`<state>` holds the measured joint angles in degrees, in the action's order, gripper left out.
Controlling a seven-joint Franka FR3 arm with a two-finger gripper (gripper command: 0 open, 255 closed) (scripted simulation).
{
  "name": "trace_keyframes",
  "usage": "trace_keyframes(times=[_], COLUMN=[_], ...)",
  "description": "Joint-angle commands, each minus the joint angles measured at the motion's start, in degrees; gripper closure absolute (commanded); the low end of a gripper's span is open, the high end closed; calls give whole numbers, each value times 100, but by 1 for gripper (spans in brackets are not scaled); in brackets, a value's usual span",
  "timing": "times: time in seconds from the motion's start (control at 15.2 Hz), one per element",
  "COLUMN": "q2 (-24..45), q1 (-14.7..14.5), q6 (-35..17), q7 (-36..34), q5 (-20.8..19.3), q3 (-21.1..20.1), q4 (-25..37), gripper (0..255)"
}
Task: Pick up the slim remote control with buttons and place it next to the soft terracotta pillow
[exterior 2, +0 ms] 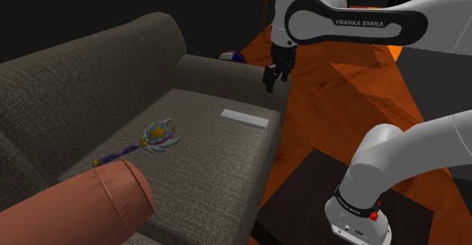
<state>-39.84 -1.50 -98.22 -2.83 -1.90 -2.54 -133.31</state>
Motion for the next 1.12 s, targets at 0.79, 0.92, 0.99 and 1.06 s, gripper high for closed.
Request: trace_keyframes(times=[0.79,0.92,0.99,1.06], q2=[2624,3049,3072,3104], q1=[-232,-264,-263,-263], q6=[-2087,-2314,-2325,-2404], q7=[892,1031,1039,1040], q5=[268,333,337,339], q3=[261,273,271,270], q4=[161,300,308,262], gripper=[0,0,0,0])
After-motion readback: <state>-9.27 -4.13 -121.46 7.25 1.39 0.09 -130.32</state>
